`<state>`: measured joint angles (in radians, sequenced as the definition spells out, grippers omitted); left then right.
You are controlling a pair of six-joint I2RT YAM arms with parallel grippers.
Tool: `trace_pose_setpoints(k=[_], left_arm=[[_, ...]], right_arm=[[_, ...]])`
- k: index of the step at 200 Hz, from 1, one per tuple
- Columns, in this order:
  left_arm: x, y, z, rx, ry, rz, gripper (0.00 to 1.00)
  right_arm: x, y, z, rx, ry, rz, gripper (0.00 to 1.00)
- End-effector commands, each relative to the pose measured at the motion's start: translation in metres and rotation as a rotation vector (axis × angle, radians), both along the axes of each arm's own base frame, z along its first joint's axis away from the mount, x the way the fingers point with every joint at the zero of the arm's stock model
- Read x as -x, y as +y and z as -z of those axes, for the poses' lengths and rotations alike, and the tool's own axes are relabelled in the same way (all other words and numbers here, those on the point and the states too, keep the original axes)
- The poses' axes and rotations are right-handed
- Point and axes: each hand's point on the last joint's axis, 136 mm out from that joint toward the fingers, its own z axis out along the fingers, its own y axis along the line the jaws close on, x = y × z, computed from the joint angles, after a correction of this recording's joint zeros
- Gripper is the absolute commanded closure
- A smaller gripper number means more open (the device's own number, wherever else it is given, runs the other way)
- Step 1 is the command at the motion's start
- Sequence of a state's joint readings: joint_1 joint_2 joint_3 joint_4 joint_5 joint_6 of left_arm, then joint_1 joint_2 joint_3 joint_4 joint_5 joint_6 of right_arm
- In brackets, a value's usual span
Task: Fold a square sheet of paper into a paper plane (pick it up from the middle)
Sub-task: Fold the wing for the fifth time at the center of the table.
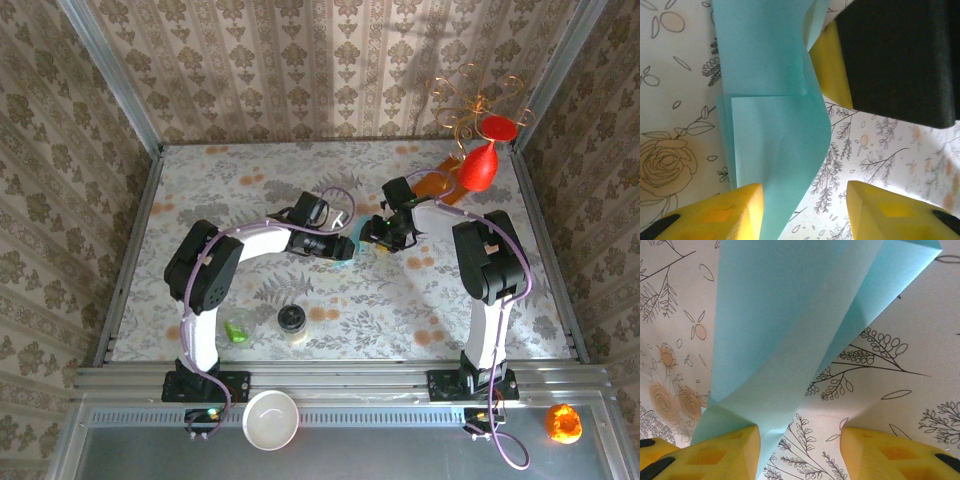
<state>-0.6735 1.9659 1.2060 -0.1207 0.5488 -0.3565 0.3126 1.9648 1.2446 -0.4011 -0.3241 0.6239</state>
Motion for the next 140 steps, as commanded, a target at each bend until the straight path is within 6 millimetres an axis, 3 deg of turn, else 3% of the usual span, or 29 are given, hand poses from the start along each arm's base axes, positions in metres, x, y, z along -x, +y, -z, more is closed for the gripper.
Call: trace_pose_setpoints(k=[1, 49, 140], left_arm=[[-0.001, 0.000, -0.001, -0.057, -0.101, 0.076, 0.50], [0.006, -0.009, 0.004, -0.143, -0.246, 0.169, 0.46], [0.000, -0.002, 0.026, -0.266, -0.438, 0.204, 0.41]], right_arm=[[0.014, -0.006, 0.040, 0.082, 0.072, -0.009, 0.49], [0.014, -0.006, 0.039, 0.082, 0.073, -0.010, 0.49], [0.013, -0.003, 0.038, 0.061, 0.074, -0.005, 0.49]])
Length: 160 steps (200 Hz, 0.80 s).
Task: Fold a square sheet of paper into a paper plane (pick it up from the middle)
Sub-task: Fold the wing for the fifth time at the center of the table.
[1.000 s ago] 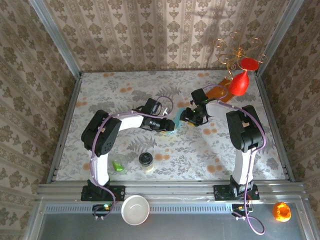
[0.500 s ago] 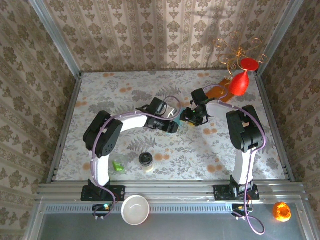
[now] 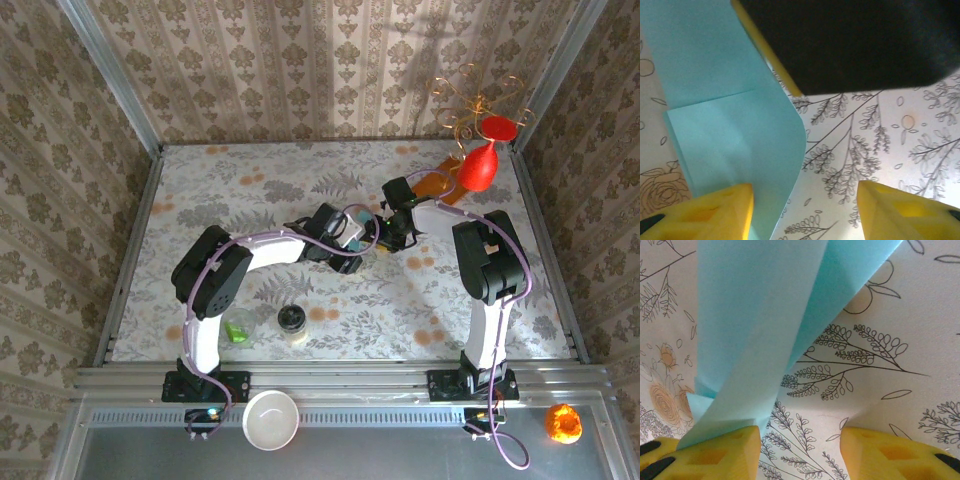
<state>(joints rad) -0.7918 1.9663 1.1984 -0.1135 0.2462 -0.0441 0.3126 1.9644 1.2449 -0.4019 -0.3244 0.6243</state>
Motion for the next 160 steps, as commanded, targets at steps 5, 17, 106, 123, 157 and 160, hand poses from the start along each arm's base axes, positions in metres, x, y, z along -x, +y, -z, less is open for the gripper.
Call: trace_pose_setpoints(k=[5, 17, 106, 123, 157, 160], left_arm=[[-0.005, 0.006, 0.008, -0.036, -0.079, 0.023, 0.40], [-0.004, 0.006, 0.009, -0.034, -0.082, 0.032, 0.40], [0.001, 0.012, 0.019, 0.105, 0.120, -0.031, 0.55], [0.001, 0.013, 0.021, 0.128, 0.155, -0.041, 0.59], [0.001, 0.015, 0.025, 0.141, 0.190, -0.051, 0.62], [0.000, 0.015, 0.025, 0.142, 0.192, -0.051, 0.62]], right_arm=[[0.013, -0.003, 0.038, 0.059, 0.072, -0.005, 0.49], [0.013, -0.003, 0.038, 0.055, 0.072, -0.003, 0.49], [0.001, 0.005, -0.013, -0.145, -0.075, 0.017, 0.49], [-0.001, 0.013, -0.028, -0.204, -0.119, 0.000, 0.49], [-0.004, 0.024, -0.040, -0.289, -0.167, -0.022, 0.49], [-0.004, 0.025, -0.042, -0.297, -0.171, -0.023, 0.49]])
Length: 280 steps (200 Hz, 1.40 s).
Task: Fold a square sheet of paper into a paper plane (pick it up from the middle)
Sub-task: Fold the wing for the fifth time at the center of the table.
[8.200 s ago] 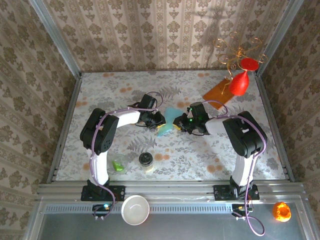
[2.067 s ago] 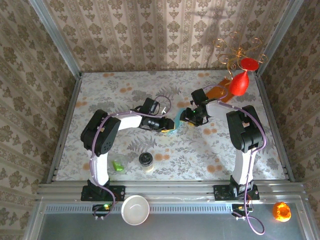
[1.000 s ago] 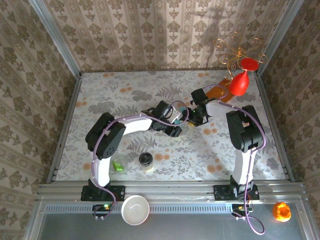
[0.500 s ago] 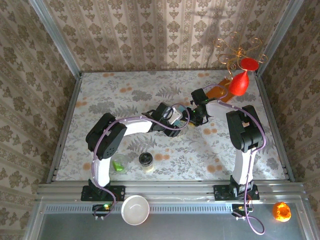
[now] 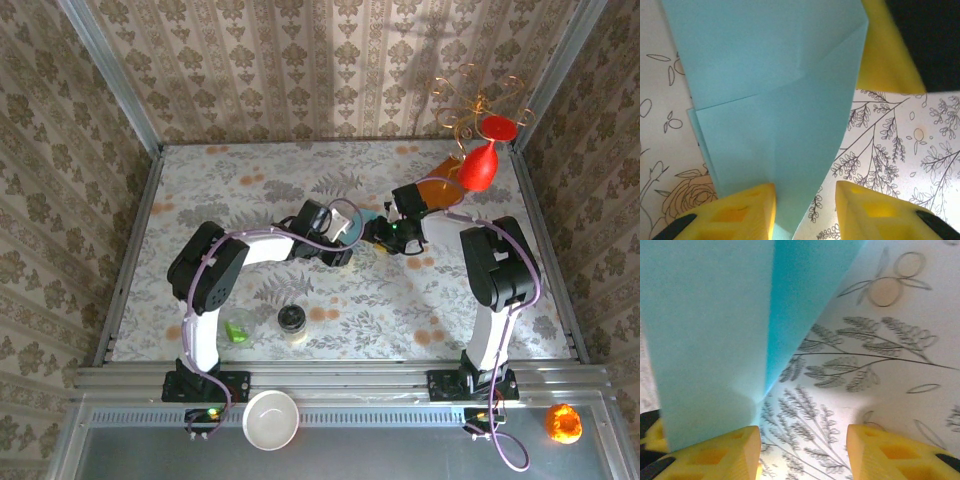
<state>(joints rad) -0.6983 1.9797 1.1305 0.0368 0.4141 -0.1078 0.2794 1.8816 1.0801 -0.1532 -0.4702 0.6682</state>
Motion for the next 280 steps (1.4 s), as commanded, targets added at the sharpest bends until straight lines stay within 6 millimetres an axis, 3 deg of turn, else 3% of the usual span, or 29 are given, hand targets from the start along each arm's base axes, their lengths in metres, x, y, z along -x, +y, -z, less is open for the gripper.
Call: trace_pose_setpoints(k=[1, 67, 133, 197, 252, 280], left_arm=[[0.015, 0.006, 0.023, -0.012, 0.112, -0.001, 0.62], [0.016, 0.007, 0.027, -0.008, 0.129, 0.001, 0.64], [0.015, 0.008, 0.030, 0.010, 0.166, -0.004, 0.66], [0.016, 0.006, 0.032, 0.037, 0.203, 0.001, 0.67], [0.016, 0.007, 0.033, 0.051, 0.228, 0.006, 0.68], [0.015, 0.006, 0.031, 0.055, 0.227, 0.007, 0.68]], right_arm=[[-0.004, 0.016, -0.026, -0.112, -0.074, -0.029, 0.49], [-0.004, 0.016, -0.031, -0.141, -0.096, -0.009, 0.41], [-0.003, 0.022, -0.047, -0.213, -0.183, -0.030, 0.40], [-0.001, 0.021, -0.046, -0.219, -0.205, -0.026, 0.38], [-0.001, 0.020, -0.055, -0.239, -0.257, -0.025, 0.38], [-0.003, 0.014, -0.043, -0.197, -0.203, 0.004, 0.42]])
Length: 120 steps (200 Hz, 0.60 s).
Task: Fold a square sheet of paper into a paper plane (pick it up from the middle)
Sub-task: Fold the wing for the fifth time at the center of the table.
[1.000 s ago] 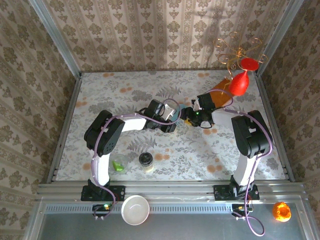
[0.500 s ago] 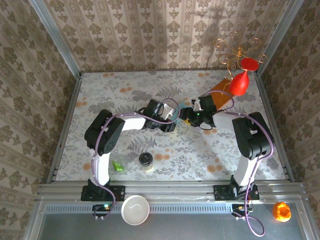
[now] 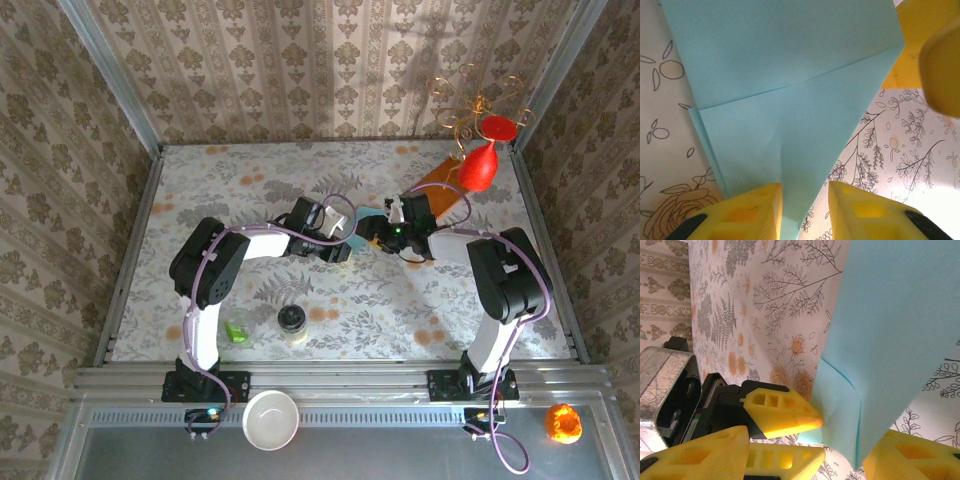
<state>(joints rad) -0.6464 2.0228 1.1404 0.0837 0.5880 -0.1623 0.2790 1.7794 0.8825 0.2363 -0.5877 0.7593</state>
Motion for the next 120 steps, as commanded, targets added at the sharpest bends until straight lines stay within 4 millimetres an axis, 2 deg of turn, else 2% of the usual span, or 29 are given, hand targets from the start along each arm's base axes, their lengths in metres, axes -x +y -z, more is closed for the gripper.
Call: trace_pose_setpoints(k=[1, 59, 120], left_arm=[[0.017, 0.010, 0.032, -0.068, 0.114, -0.003, 0.68], [0.013, 0.008, 0.018, -0.045, 0.082, -0.006, 0.68], [0.012, 0.007, 0.005, -0.030, 0.050, -0.008, 0.67]], right_arm=[[-0.004, -0.004, -0.006, 0.007, 0.001, 0.019, 0.43], [-0.007, -0.022, 0.018, 0.122, 0.144, 0.123, 0.71], [-0.010, -0.029, 0.027, 0.167, 0.203, 0.167, 0.85]])
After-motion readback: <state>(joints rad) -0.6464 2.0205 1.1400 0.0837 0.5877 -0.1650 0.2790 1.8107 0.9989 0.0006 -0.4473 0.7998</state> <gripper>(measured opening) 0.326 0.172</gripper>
